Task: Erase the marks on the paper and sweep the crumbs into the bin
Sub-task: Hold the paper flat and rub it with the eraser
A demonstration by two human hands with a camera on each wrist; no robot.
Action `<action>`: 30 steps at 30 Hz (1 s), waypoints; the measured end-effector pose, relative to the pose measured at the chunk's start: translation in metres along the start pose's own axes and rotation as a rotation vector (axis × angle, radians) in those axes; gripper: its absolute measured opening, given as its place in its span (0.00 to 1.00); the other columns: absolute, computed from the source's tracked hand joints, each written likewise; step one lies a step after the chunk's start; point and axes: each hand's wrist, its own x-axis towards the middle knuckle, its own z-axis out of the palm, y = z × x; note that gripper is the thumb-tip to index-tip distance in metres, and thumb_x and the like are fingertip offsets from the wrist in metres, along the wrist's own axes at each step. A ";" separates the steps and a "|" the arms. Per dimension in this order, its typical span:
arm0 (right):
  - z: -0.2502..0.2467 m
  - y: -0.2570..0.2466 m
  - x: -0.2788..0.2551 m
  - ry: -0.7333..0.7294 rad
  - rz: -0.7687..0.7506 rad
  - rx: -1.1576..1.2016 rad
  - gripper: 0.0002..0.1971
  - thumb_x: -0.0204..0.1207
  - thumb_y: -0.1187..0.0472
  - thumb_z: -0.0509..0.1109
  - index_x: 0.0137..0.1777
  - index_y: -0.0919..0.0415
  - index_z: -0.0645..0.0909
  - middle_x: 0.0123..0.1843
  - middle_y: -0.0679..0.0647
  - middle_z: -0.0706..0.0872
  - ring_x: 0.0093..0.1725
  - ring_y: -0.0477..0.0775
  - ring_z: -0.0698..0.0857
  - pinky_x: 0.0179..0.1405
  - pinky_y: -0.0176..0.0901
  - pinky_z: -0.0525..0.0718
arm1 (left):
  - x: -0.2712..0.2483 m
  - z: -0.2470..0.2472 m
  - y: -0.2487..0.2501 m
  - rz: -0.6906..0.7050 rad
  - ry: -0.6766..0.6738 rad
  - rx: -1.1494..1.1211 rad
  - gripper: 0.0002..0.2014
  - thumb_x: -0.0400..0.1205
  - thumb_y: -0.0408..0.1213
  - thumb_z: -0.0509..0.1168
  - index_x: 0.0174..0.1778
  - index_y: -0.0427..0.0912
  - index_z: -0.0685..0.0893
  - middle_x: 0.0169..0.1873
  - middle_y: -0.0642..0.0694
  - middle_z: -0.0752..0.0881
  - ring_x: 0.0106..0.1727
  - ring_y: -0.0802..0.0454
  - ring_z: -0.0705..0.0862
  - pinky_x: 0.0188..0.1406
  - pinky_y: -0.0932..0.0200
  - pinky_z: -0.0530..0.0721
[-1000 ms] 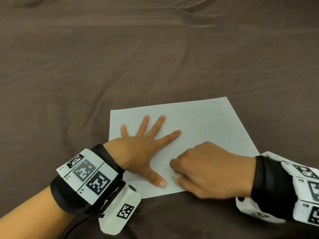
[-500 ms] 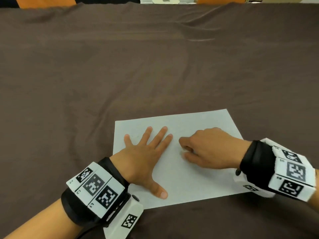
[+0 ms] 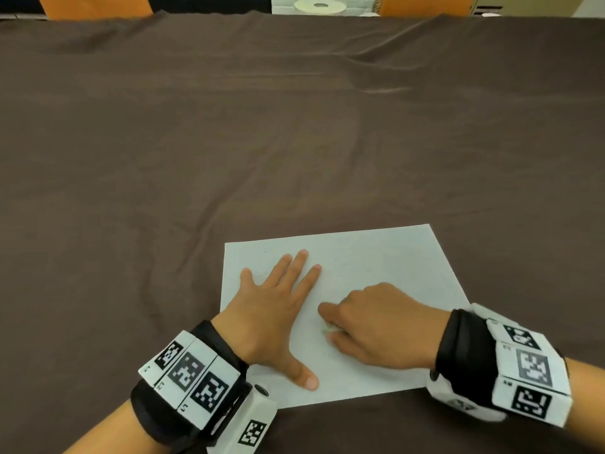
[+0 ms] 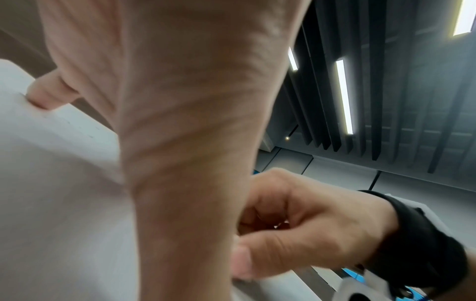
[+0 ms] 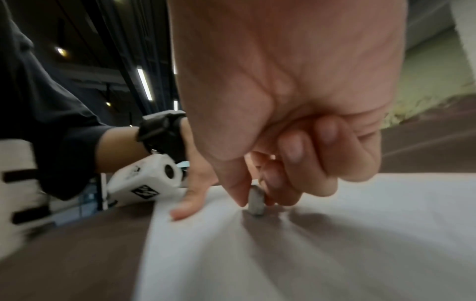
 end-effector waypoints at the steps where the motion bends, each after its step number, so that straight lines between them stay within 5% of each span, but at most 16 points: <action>1: 0.000 -0.002 0.000 -0.015 -0.020 0.004 0.11 0.84 0.47 0.52 0.45 0.52 0.63 0.31 0.47 0.69 0.30 0.55 0.72 0.34 0.47 0.70 | -0.001 0.000 0.000 -0.006 0.008 0.005 0.74 0.58 0.81 0.65 0.80 0.47 0.21 0.78 0.48 0.18 0.83 0.47 0.26 0.79 0.31 0.51; 6: -0.015 0.034 0.012 0.036 0.173 -0.020 0.12 0.83 0.47 0.53 0.43 0.53 0.64 0.31 0.46 0.68 0.36 0.59 0.74 0.35 0.47 0.67 | -0.002 0.002 0.000 -0.008 0.047 -0.016 0.75 0.57 0.82 0.66 0.81 0.44 0.24 0.79 0.49 0.20 0.83 0.48 0.26 0.79 0.32 0.51; 9: -0.009 0.025 0.011 0.027 0.116 -0.041 0.12 0.84 0.48 0.53 0.43 0.53 0.63 0.31 0.47 0.68 0.34 0.59 0.73 0.33 0.47 0.65 | -0.003 0.002 -0.001 -0.002 0.046 -0.023 0.73 0.59 0.81 0.65 0.82 0.45 0.25 0.80 0.50 0.21 0.83 0.48 0.28 0.79 0.32 0.51; 13: -0.018 0.031 0.016 -0.001 0.125 -0.052 0.13 0.84 0.47 0.54 0.42 0.53 0.64 0.30 0.47 0.67 0.28 0.52 0.68 0.26 0.43 0.60 | 0.000 -0.004 -0.009 -0.017 0.143 -0.104 0.56 0.69 0.77 0.60 0.86 0.54 0.40 0.84 0.56 0.33 0.85 0.49 0.41 0.76 0.36 0.60; 16: -0.029 0.051 0.024 0.039 0.225 -0.056 0.12 0.83 0.48 0.55 0.41 0.53 0.64 0.30 0.46 0.67 0.35 0.58 0.71 0.29 0.46 0.63 | 0.003 -0.005 -0.013 -0.035 0.189 -0.082 0.48 0.75 0.71 0.61 0.85 0.60 0.45 0.85 0.56 0.39 0.83 0.47 0.48 0.72 0.41 0.66; 22: -0.017 0.023 0.023 -0.037 0.054 -0.009 0.11 0.84 0.47 0.54 0.44 0.52 0.64 0.31 0.46 0.66 0.30 0.53 0.68 0.36 0.46 0.65 | 0.004 -0.005 -0.014 -0.045 0.209 -0.119 0.50 0.74 0.70 0.64 0.85 0.56 0.44 0.85 0.54 0.38 0.82 0.48 0.49 0.71 0.44 0.66; 27: -0.033 0.063 0.038 0.039 0.226 0.005 0.12 0.82 0.47 0.55 0.42 0.53 0.67 0.33 0.47 0.71 0.37 0.60 0.74 0.34 0.46 0.67 | 0.005 -0.008 -0.016 -0.099 0.190 -0.129 0.57 0.71 0.72 0.65 0.85 0.48 0.41 0.85 0.51 0.37 0.83 0.47 0.49 0.74 0.45 0.63; 30: -0.026 0.049 0.039 0.019 0.148 -0.022 0.12 0.83 0.48 0.54 0.42 0.54 0.65 0.31 0.47 0.67 0.32 0.56 0.71 0.32 0.46 0.64 | 0.006 -0.008 -0.017 -0.136 0.168 -0.120 0.60 0.69 0.75 0.64 0.85 0.48 0.39 0.84 0.44 0.37 0.82 0.43 0.49 0.76 0.46 0.61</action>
